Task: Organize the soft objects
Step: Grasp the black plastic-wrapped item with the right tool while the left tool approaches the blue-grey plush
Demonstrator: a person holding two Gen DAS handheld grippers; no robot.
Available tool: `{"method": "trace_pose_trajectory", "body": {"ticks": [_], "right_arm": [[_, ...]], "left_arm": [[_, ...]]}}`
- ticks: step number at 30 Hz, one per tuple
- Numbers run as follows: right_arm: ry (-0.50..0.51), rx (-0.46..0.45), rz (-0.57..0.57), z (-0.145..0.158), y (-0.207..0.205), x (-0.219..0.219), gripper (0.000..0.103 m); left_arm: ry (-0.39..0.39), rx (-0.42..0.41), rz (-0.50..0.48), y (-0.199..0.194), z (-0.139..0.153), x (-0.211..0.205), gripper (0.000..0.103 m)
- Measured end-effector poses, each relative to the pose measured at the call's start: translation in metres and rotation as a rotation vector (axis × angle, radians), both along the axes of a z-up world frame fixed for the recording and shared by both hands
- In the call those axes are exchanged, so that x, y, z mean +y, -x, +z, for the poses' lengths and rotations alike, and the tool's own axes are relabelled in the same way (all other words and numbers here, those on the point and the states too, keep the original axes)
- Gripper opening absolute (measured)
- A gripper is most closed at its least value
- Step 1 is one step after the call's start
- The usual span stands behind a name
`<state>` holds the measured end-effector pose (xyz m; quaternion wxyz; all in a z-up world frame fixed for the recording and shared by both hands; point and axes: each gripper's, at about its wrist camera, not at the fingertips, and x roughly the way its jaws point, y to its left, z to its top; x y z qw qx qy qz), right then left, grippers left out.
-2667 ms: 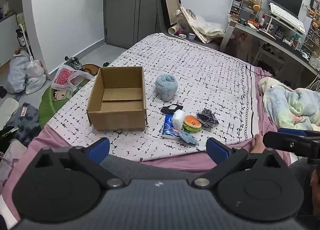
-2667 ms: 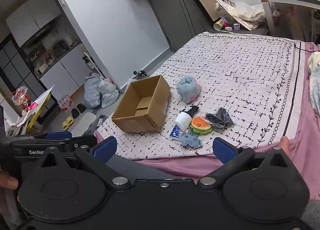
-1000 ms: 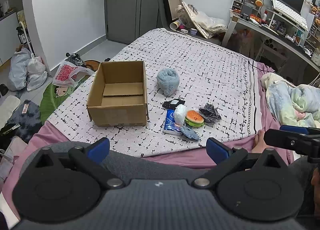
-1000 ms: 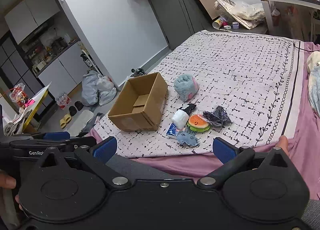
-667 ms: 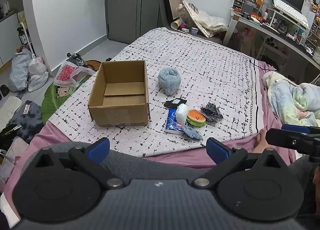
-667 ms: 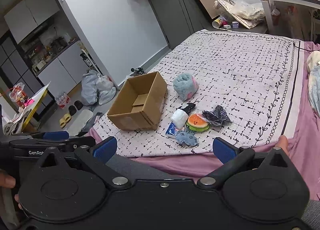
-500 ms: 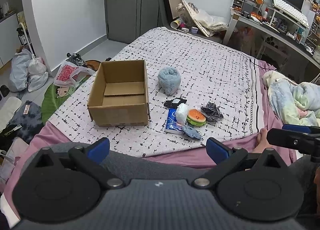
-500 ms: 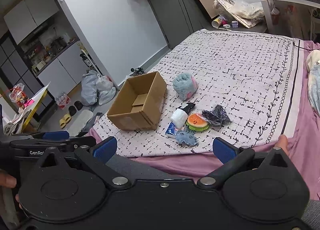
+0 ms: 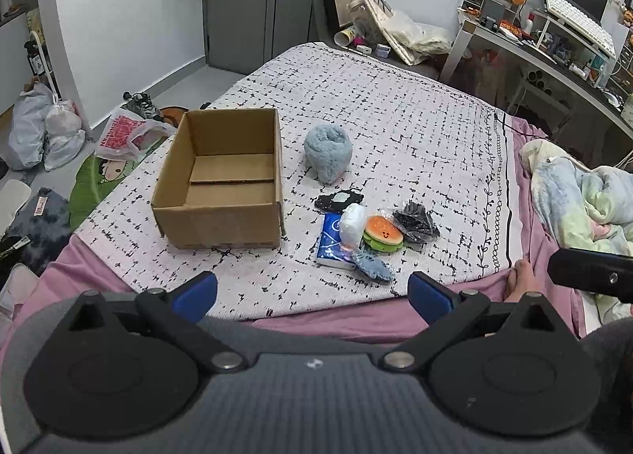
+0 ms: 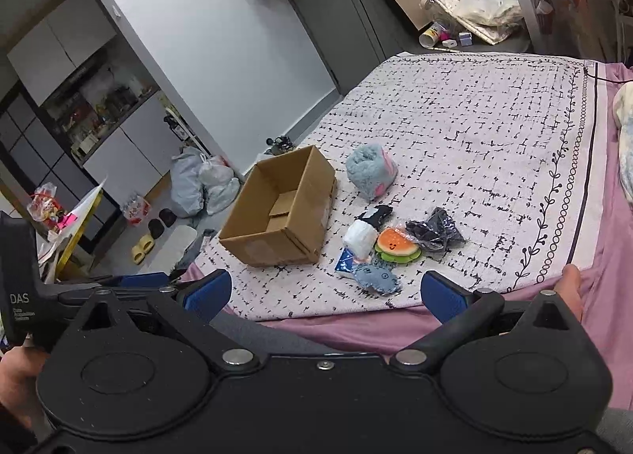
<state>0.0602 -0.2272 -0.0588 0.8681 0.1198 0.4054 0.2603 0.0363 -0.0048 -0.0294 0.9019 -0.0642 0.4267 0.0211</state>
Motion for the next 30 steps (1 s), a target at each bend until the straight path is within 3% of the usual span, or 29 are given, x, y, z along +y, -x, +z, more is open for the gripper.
{"method": "trace_pose_trajectory", "body": {"ticks": [8,21,30], "right_arm": [[-0.039,0.050,-0.030,-0.003,-0.022,-0.008,0.103],[0.050,0.071,-0.039,-0.001,-0.083,0.002,0.103],[0.056,0.079,-0.037,-0.034,-0.105,0.003,0.103]], "left_arm": [[0.023,0.006,0.003,-0.026,-0.008,-0.004,0.101],[0.078,0.031,0.042,-0.060,-0.024,-0.012,0.095],[0.095,0.056,0.093,-0.081,-0.048,-0.019,0.088]]}}
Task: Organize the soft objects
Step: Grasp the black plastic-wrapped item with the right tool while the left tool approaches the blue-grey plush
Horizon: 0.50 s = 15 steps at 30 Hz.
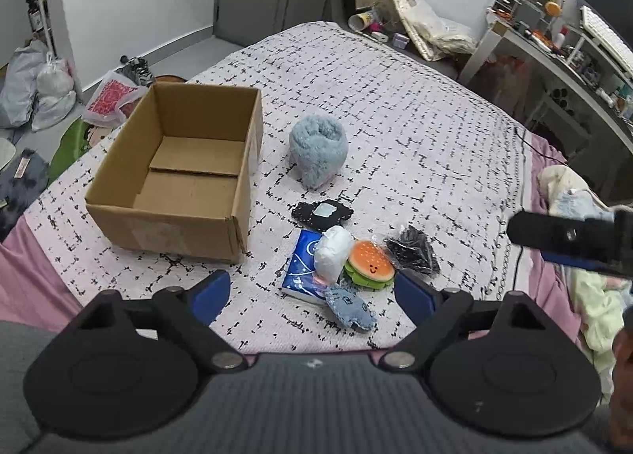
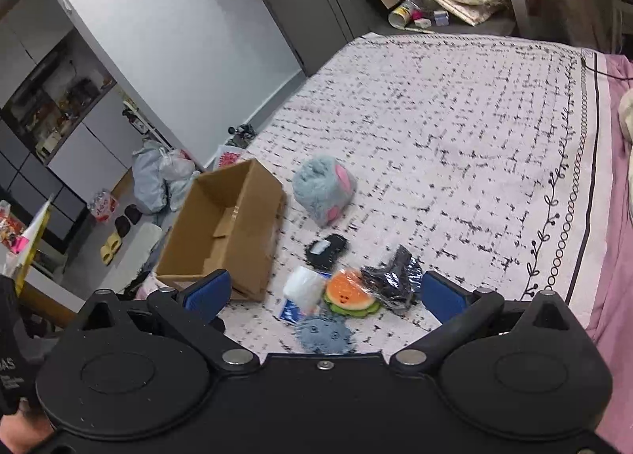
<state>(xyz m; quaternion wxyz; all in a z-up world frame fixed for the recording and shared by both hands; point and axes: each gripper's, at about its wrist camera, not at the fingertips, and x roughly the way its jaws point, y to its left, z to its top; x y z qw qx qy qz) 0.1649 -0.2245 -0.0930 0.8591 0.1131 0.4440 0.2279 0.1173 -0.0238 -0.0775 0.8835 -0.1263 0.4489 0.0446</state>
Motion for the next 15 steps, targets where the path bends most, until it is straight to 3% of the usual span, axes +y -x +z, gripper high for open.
{"method": "trace_pose_trajectory", "body": {"ticks": [15], "right_arm": [[-0.047,0.009,-0.037,-0.033,-0.022,-0.020,0.101]], "left_arm": [[0.057,0.119,0.118,-0.032,-0.062,-0.016,0.073]]}}
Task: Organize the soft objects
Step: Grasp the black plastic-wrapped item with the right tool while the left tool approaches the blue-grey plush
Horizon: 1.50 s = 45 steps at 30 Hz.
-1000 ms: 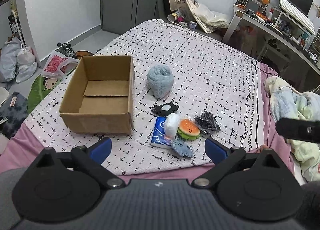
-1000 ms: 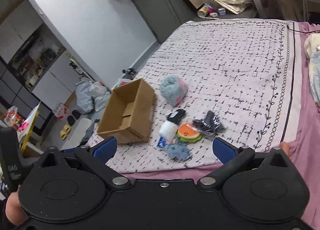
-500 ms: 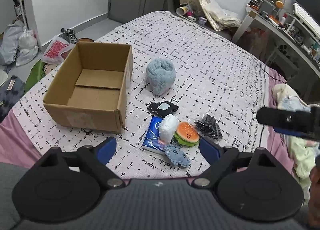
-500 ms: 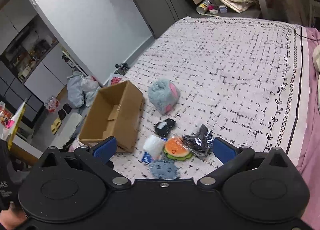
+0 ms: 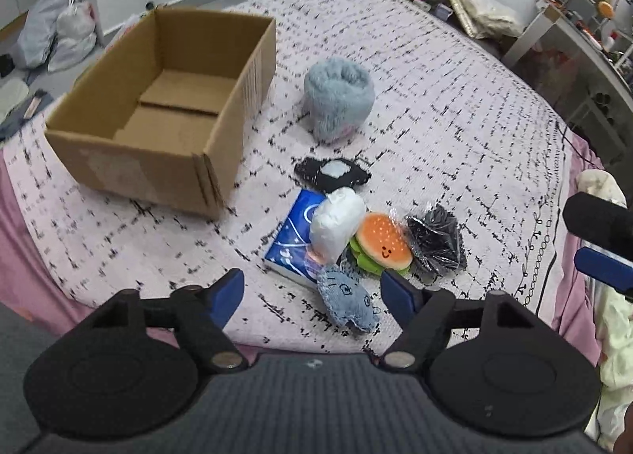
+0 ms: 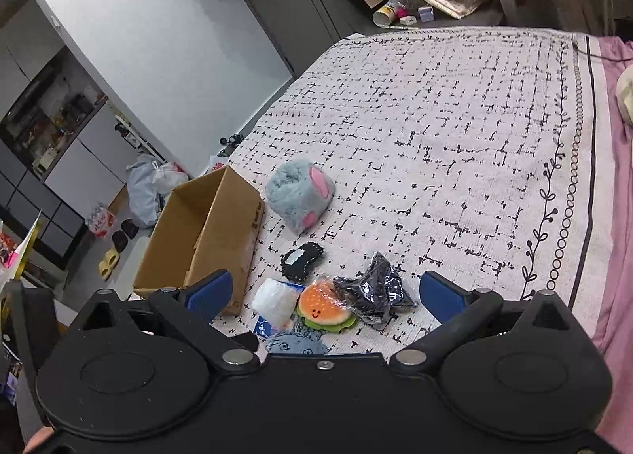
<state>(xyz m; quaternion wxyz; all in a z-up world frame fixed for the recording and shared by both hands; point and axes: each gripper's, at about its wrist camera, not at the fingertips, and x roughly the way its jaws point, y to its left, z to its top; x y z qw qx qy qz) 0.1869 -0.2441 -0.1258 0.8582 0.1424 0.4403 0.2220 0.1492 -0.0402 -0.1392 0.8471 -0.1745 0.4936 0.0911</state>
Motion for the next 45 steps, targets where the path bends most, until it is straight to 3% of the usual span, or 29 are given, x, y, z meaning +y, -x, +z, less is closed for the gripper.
{"method": "trace_pose_trajectory", "body": {"ticks": [12,19,26,35,41,42,45], "right_arm": [[-0.048,0.103,0.016,-0.042,-0.034,-0.005,0.087],[-0.048,0.161,0.017,-0.062,-0.049,0.000,0.086],[-0.036,0.207,-0.005,-0.077,-0.061,0.005,0.086],[0.029,0.211,0.024,-0.089,-0.068,0.025,0.086],[0.100,0.207,0.074,-0.097,-0.071,0.039,0.068],[0.105,0.204,0.079,-0.096,-0.071,0.039,0.060],[0.078,0.208,0.060,-0.092,-0.069,0.033,0.048]], "left_arm": [[0.028,0.074,0.070,-0.023,-0.039,-0.007,0.063],[0.081,0.093,0.107,-0.030,-0.056,-0.004,0.059],[0.173,0.093,0.116,-0.032,-0.061,-0.003,0.028],[0.225,0.096,0.108,-0.028,-0.060,0.003,0.021],[0.230,0.086,0.129,-0.022,-0.052,0.011,0.018],[0.231,0.081,0.134,-0.021,-0.050,0.012,0.018],[0.222,0.064,0.135,-0.019,-0.044,0.016,0.018]]}}
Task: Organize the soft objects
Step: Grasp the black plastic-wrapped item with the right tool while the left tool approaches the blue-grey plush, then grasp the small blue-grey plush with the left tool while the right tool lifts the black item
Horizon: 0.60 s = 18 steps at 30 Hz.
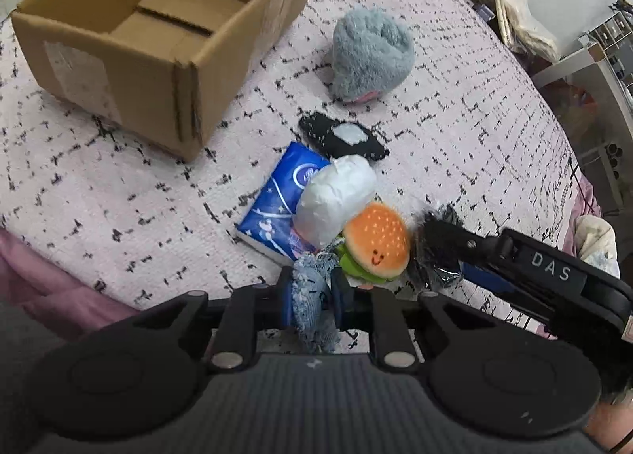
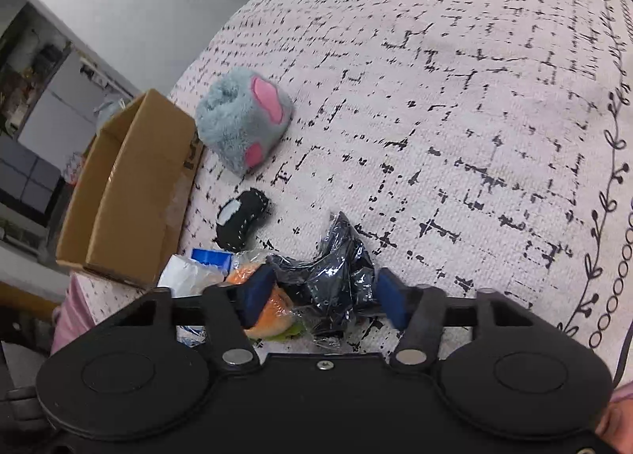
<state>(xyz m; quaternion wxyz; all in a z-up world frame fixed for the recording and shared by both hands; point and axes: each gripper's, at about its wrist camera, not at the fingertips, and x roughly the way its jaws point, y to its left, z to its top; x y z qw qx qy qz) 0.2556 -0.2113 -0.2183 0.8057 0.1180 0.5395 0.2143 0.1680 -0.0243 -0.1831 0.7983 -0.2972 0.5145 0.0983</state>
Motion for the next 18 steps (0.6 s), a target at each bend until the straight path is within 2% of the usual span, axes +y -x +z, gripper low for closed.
{"method": "trace_pose_trajectory", "body": {"ticks": [4,9,18], "right_arm": [[-0.004,-0.019,-0.015,0.006,0.006,-0.006,0.042],[-0.029,-0.057,-0.021,0.017,0.012,-0.009,0.041],[-0.080,-0.125,-0.046,0.043,0.025,-0.018,0.041]], "left_arm": [[-0.009,-0.022,0.012,0.003,0.011,0.004,0.018],[-0.020,-0.062,0.007,0.008,0.028,0.006,0.018],[-0.086,-0.114,-0.007,0.015,0.055,0.014,0.018]]}}
